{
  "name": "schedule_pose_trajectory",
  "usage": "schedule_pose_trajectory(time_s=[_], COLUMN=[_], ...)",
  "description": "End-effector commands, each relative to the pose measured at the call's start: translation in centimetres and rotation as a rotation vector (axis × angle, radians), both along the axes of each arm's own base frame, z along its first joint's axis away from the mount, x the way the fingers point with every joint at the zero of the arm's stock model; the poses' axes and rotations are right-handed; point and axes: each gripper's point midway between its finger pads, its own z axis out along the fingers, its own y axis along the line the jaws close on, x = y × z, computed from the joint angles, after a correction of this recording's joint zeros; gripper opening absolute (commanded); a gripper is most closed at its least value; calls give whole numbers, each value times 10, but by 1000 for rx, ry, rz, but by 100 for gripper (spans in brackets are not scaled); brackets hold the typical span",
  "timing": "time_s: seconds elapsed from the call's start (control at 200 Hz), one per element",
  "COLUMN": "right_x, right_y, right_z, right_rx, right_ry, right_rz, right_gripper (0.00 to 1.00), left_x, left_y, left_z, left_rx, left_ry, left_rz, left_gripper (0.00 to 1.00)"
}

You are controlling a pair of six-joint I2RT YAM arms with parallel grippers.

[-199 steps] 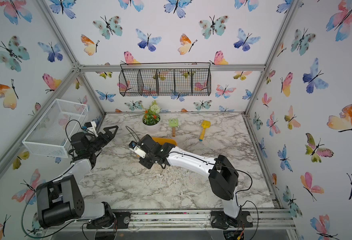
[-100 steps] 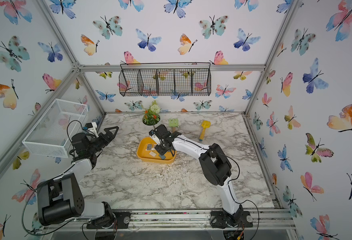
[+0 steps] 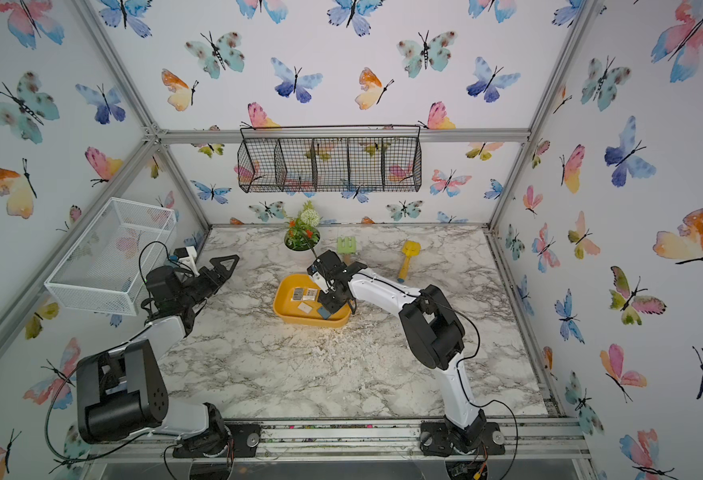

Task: Put the eraser in the storage box
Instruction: Place the eraser in the storage box.

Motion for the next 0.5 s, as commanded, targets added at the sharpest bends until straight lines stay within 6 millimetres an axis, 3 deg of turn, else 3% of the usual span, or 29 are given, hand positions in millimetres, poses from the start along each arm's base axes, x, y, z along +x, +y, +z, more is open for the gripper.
schedule_pose_trajectory(time_s=[0.0,0.495], right_x=[-6,-21], right_y=[-13,-27], right_z=[-14,-42], right_rx=[-53,-121], right_ry=[52,131], right_rz=[-15,-26], right_gripper=[19,23], left_x=[-1,-2], left_y=[-1,-1], left_z=[2,3], left_rx=[13,15], left_ry=[-21,-26], left_rz=[-23,-24], left_gripper=[98,98])
